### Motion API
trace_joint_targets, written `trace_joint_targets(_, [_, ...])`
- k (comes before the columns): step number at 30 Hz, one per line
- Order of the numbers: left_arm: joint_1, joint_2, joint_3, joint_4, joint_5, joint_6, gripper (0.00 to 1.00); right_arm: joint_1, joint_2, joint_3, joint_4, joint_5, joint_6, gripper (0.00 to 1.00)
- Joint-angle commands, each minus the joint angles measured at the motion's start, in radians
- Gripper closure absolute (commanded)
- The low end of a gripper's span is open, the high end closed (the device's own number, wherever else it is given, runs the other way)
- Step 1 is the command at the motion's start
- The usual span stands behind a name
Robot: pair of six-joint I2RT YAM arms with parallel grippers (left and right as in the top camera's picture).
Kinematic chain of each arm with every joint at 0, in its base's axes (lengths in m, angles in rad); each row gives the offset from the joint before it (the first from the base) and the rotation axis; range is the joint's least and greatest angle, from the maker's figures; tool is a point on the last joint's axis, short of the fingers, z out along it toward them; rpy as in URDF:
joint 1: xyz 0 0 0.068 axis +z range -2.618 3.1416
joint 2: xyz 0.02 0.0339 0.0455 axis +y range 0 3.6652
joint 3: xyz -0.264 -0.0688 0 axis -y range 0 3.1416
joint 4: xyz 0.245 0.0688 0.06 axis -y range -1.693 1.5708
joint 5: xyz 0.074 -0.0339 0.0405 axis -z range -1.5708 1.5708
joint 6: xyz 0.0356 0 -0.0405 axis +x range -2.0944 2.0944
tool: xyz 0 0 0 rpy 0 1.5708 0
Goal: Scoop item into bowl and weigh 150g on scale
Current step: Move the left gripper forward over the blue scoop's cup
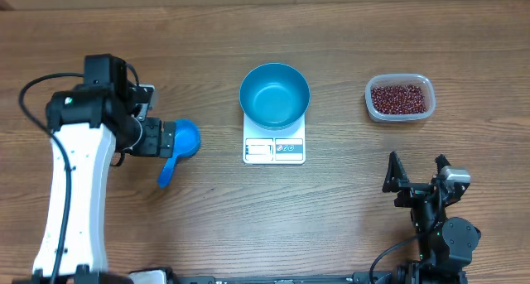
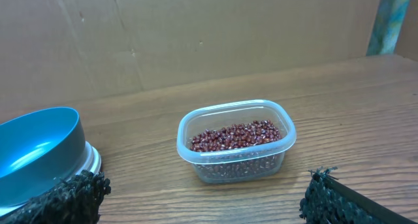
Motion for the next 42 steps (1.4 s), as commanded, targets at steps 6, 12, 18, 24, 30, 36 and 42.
trace_joint_targets(6, [0.007, 0.113, 0.026, -0.002, 0.012, 0.032, 0.01, 0.0, -0.011, -0.002, 0.006, -0.005, -0.001, 0.0])
trace_joint_targets(12, [0.007, 0.179, 0.026, 0.006, 0.012, 0.024, 0.01, 0.0, -0.011, -0.002, 0.006, -0.005, -0.001, 0.0])
trace_joint_targets(18, [0.007, 0.219, 0.026, 0.051, 0.011, 0.027, 0.0, 0.0, -0.011, -0.002, 0.005, -0.005, -0.001, 0.0])
trace_joint_targets(24, [0.008, 0.225, 0.026, 0.088, 0.004, 0.046, 0.01, 0.0, -0.011, -0.002, 0.006, -0.005, -0.001, 0.0])
trace_joint_targets(30, [0.007, 0.227, 0.025, 0.125, 0.003, 0.06, 0.0, 0.0, -0.011, -0.002, 0.006, -0.005, -0.001, 0.0])
trace_joint_targets(36, [0.007, 0.248, 0.025, 0.134, 0.003, 0.08, 0.0, 0.0, -0.011, -0.002, 0.006, -0.005, -0.001, 0.0])
trace_joint_targets(42, [0.007, 0.27, 0.025, 0.141, 0.001, 0.108, 0.0, 0.0, -0.011, -0.002, 0.006, -0.005, -0.001, 0.0])
